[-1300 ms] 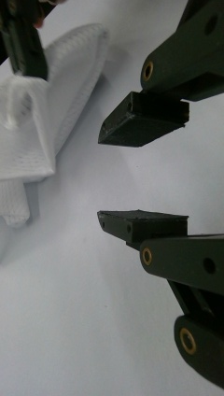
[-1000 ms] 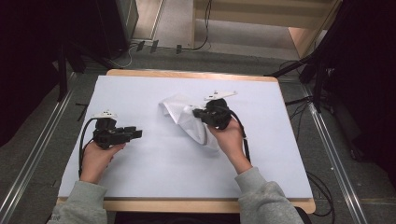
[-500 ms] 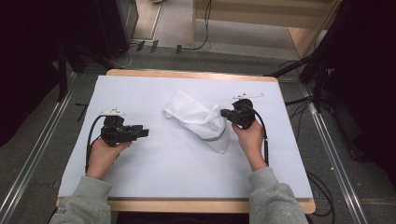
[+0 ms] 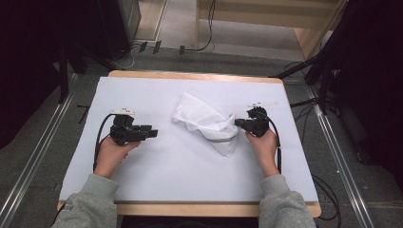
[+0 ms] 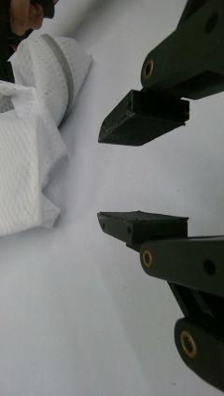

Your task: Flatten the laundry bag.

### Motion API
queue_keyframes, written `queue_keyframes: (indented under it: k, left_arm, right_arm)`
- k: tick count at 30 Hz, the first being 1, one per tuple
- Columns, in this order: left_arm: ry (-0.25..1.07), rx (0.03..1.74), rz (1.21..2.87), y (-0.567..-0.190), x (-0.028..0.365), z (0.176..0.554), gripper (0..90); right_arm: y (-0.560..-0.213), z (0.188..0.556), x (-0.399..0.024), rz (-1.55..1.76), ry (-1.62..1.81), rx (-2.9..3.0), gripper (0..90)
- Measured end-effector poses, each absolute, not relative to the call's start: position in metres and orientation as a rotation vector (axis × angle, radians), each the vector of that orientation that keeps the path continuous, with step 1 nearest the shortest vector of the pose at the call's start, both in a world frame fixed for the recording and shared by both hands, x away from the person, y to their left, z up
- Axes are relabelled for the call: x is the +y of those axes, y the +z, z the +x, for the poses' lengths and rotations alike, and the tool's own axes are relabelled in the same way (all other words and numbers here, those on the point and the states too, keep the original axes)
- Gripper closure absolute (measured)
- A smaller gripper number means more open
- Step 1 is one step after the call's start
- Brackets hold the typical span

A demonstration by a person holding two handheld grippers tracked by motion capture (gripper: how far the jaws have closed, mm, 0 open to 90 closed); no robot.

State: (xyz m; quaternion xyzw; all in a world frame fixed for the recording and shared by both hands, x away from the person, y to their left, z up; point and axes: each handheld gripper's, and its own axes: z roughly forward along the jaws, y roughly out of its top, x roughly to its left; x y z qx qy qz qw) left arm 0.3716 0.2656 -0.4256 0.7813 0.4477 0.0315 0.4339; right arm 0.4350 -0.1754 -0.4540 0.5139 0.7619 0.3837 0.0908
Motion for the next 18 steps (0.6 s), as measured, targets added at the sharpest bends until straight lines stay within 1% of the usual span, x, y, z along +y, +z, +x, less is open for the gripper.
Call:
queue_keyframes:
  k: [4,8,11,18]
  left_arm:
    - [0.073,1.104,1.960,-0.425,0.263,0.374,56.0]
    - [0.070,1.102,1.959,-0.425,0.261,0.374,55.7]
    - [0.070,1.099,1.961,-0.425,0.260,0.375,55.6]
    - [0.073,1.104,1.961,-0.424,0.260,0.374,55.3]
  right_arm:
    - [-0.434,0.424,-0.177,1.468,1.199,2.222,73.5]
    - [-0.415,0.408,-0.173,1.387,1.230,2.228,72.4]
    - [-0.407,0.397,-0.164,1.327,1.243,2.265,72.4]
    - [-0.410,0.382,-0.130,1.232,1.236,2.383,68.7]
